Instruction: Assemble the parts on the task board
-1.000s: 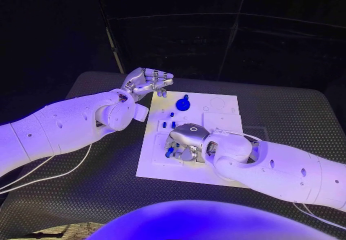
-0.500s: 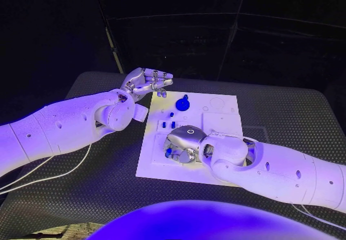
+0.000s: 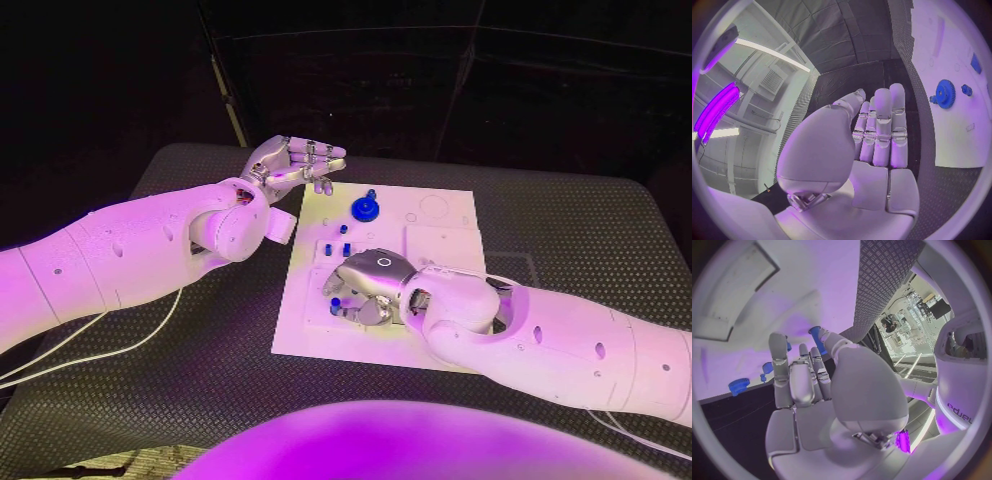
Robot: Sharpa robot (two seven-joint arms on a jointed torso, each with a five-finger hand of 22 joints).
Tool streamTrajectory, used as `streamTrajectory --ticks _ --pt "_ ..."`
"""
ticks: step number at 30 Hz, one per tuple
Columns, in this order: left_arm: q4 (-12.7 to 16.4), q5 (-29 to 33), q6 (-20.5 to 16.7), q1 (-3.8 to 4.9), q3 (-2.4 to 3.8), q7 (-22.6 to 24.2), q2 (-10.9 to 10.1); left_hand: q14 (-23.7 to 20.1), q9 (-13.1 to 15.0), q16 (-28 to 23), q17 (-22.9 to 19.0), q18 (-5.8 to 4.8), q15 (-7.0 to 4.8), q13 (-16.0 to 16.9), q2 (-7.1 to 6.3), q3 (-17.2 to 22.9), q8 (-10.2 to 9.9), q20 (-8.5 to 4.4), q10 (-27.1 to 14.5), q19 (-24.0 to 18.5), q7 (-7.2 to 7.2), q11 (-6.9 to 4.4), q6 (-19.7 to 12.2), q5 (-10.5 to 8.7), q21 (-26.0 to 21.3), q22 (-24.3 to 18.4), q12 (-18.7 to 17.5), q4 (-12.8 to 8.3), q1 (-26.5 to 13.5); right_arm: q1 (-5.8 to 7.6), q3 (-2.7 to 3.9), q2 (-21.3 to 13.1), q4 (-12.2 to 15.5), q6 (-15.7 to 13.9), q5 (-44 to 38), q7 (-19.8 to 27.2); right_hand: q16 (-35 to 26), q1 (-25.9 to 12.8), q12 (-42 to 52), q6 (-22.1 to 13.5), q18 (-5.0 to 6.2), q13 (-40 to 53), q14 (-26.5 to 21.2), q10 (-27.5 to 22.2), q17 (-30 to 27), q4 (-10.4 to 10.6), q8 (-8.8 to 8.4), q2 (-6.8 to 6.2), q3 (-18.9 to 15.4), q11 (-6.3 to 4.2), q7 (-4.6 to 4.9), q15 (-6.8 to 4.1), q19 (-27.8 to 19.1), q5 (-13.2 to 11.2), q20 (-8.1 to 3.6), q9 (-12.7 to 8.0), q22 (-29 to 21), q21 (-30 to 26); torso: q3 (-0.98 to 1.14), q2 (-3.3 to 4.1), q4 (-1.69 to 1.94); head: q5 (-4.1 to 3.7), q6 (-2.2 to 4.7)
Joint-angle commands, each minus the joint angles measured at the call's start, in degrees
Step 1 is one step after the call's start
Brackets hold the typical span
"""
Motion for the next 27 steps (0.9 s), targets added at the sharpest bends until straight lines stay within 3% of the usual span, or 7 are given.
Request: streamTrajectory --ticks 1,9,14,16,18,21,27 --pt "0.2 0.2 0.5 0.08 0.06 0.3 -0.1 -0.5 -0.1 -0.3 0.0 0.73 0.14 -0.1 0.45 -0.4 -0.4 0.13 -0.5 -0.2 0.39 0.01 0.0 -0.20 -0.4 -0.1 0.3 0.0 0.1 -0.18 0.01 -1.1 1.3 -7.2 1.2 1.8 -0.5 -0.7 0.8 -1.1 0.58 0.1 0.8 -1.2 -0.8 -0.1 -0.02 -0.02 -1.6 0.13 -0.20 0.46 -0.6 0.6 0.14 0.1 -1.0 -0.7 0.00 0.00 -0.04 -0.02 0.01" --pt "0.2 0.2 0.5 0.07 0.06 0.3 -0.4 -0.5 -0.1 -0.3 0.0 0.73 0.14 -0.1 0.45 -0.4 -0.4 0.13 -0.5 -0.2 0.39 0.01 0.0 -0.20 -0.4 -0.1 0.3 0.0 0.1 -0.43 0.45 -8.7 6.9 -11.2 4.8 2.8 -1.3 0.0 3.2 -2.3 0.79 0.3 0.5 -2.2 -2.2 -0.3 0.06 0.27 -5.2 0.03 -0.68 0.40 -1.1 1.2 0.13 0.1 -2.5 -1.8 0.00 -0.05 0.08 -0.49 0.09" --pt "0.1 0.2 0.4 0.07 0.05 0.3 -0.6 -0.5 -0.1 -0.3 0.0 0.73 0.14 -0.1 0.45 -0.4 -0.4 0.13 -0.5 -0.2 0.39 0.01 0.0 -0.20 -0.4 -0.1 0.3 0.0 0.1 -0.37 3.85 -16.0 9.5 -13.6 17.9 3.3 -1.1 -0.1 7.3 0.9 0.49 0.9 0.8 1.6 -1.8 0.5 1.32 1.48 -7.1 -0.40 1.10 0.01 0.3 1.7 -0.23 0.7 -1.1 -1.1 -0.12 -0.21 -0.39 -1.09 0.46" --pt "0.1 0.2 0.4 0.07 0.05 0.3 -0.7 -0.5 -0.1 -0.3 0.0 0.73 0.14 -0.1 0.45 -0.4 -0.4 0.13 -0.5 -0.2 0.39 0.01 0.0 -0.20 -0.4 -0.1 0.3 0.0 0.1 -0.32 4.92 -18.6 10.1 -13.9 22.8 3.0 -0.4 -0.6 9.6 2.2 0.26 1.7 1.1 5.6 -0.6 1.0 1.90 1.97 -7.3 -0.70 1.40 -0.13 1.3 2.1 -0.27 0.8 0.5 -0.2 -0.12 -0.21 -0.34 -1.69 0.74" --pt "0.0 0.2 0.4 0.07 0.05 0.3 -0.7 -0.5 -0.1 -0.3 0.0 0.73 0.14 -0.1 0.45 -0.4 -0.4 0.13 -0.5 -0.2 0.39 0.01 0.0 -0.20 -0.4 -0.1 0.3 0.0 0.1 -0.24 5.71 -21.2 10.7 -13.9 26.6 2.2 0.6 -1.9 12.7 3.3 0.04 2.9 1.6 10.8 1.1 2.0 2.40 1.68 -8.2 -1.75 0.76 -0.82 2.5 3.8 -0.66 0.9 2.3 0.9 -0.11 -0.25 -0.53 -2.32 1.09" --pt "0.0 0.2 0.3 0.06 0.04 0.2 -0.7 -0.5 -0.1 -0.3 -0.1 0.74 0.14 -0.1 0.45 -0.5 -0.4 0.13 -0.5 -0.2 0.41 0.02 -0.1 -0.21 -0.4 -0.1 0.4 0.0 0.1 -0.18 6.41 -24.5 11.2 -12.4 30.1 -0.6 3.2 -4.5 18.4 6.1 -0.67 6.2 2.7 17.7 5.5 3.8 4.62 0.57 -10.8 -3.94 -1.23 -2.58 5.4 6.9 -2.16 1.6 6.6 3.4 -0.16 -0.28 -0.69 -3.20 1.61" --pt "-0.1 0.2 0.3 0.04 0.02 0.1 -0.7 -0.5 -0.1 -0.4 -0.1 0.73 0.18 -0.1 0.37 -0.6 -0.5 0.16 -0.7 -0.2 0.48 0.08 -0.2 -0.23 -0.5 -0.2 0.4 0.1 -0.1 -0.65 6.61 -27.2 10.7 -8.5 28.6 -7.9 5.3 -4.7 31.9 6.3 -2.01 18.5 3.2 16.9 8.5 5.9 9.00 1.13 -16.0 -5.83 -2.78 -4.25 9.7 9.9 -4.01 3.0 13.1 7.1 -0.11 -0.38 -1.24 -4.30 1.96"
